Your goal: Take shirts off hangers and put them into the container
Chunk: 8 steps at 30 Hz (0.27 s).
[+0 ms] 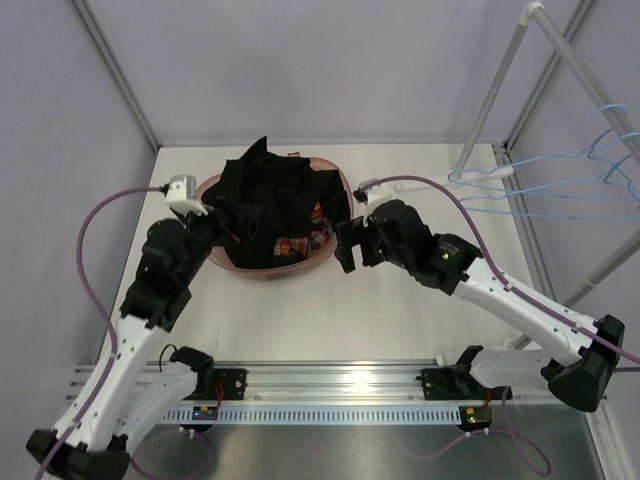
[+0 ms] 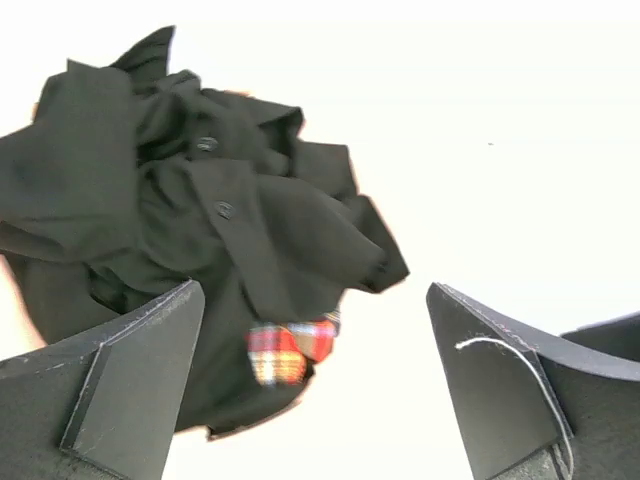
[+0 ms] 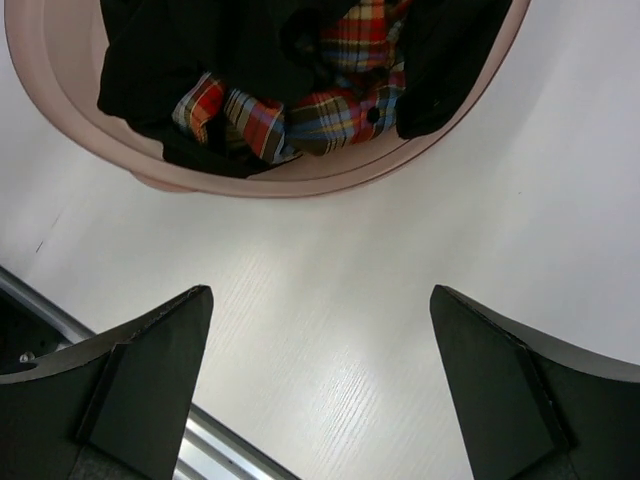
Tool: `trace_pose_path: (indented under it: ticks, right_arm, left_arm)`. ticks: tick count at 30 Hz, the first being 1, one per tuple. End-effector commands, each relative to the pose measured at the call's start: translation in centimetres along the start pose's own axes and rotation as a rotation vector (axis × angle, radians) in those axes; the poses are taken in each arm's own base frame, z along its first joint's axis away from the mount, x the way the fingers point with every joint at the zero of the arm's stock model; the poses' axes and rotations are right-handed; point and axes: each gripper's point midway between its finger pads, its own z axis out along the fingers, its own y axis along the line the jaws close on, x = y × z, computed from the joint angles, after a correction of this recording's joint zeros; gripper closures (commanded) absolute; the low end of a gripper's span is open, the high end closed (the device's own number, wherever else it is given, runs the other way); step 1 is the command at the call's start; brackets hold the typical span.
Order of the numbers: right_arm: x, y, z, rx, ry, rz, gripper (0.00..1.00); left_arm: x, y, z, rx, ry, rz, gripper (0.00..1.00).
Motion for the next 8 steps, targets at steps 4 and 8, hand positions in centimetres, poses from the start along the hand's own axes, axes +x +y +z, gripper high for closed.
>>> trace_pose_path:
  ticks: [4, 8]
  right_arm:
    - [1.9, 0.8, -0.9, -0.025, -0.038, 0.047, 0.00]
    - [2.4, 1.7, -1.8, -0.081, -0.087, 0.060, 0.00]
  left_arm:
    - [3.5, -1.6, -4.8, 0.197, -0.023, -0.042, 0.01]
    - [4.4, -1.4, -6.6, 0.230, -0.052, -0.070, 0.01]
